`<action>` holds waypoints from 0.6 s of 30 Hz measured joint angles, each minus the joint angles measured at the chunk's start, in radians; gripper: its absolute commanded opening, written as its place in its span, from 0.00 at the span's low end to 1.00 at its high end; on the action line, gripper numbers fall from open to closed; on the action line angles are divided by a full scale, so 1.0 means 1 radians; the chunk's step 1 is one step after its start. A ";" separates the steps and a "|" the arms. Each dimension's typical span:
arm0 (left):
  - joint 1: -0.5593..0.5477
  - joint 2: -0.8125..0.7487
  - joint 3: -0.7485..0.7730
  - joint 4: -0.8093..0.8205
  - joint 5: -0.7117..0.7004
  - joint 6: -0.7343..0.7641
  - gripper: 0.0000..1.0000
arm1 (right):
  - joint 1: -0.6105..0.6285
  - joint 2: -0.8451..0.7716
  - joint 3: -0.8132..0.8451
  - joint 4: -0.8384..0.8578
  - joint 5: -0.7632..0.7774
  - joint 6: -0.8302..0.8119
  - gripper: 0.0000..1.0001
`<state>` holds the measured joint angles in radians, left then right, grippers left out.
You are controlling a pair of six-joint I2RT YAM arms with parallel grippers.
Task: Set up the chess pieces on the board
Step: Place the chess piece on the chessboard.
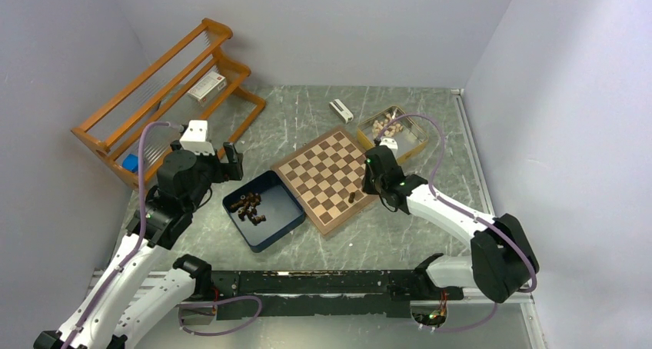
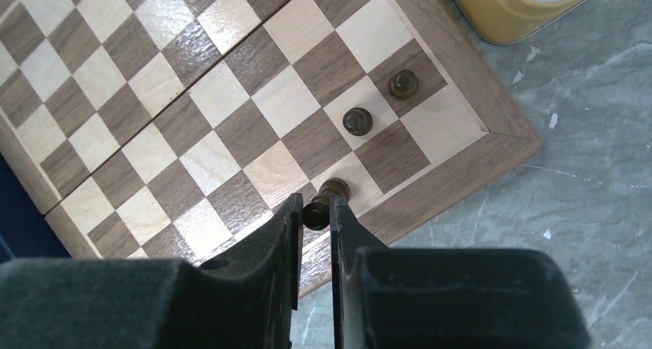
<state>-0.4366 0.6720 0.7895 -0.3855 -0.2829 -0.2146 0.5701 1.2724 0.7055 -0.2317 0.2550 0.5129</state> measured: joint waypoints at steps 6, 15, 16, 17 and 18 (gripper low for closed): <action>0.000 0.002 0.000 0.000 0.000 0.000 0.98 | -0.006 0.019 -0.006 0.003 0.000 0.001 0.10; 0.000 0.002 0.000 0.000 0.000 0.000 0.98 | -0.008 0.019 -0.006 0.004 0.000 0.003 0.11; 0.000 0.002 0.000 0.000 0.000 0.000 0.98 | -0.008 0.019 -0.006 0.004 0.000 0.003 0.11; 0.000 0.002 0.000 0.000 0.000 0.000 0.98 | -0.008 0.019 -0.006 0.003 0.000 0.004 0.11; 0.000 0.002 0.000 0.000 0.000 0.000 0.98 | -0.008 0.019 -0.006 0.003 0.000 0.004 0.11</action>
<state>-0.4366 0.6743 0.7895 -0.3851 -0.2829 -0.2146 0.5617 1.2919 0.6991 -0.2283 0.2550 0.5167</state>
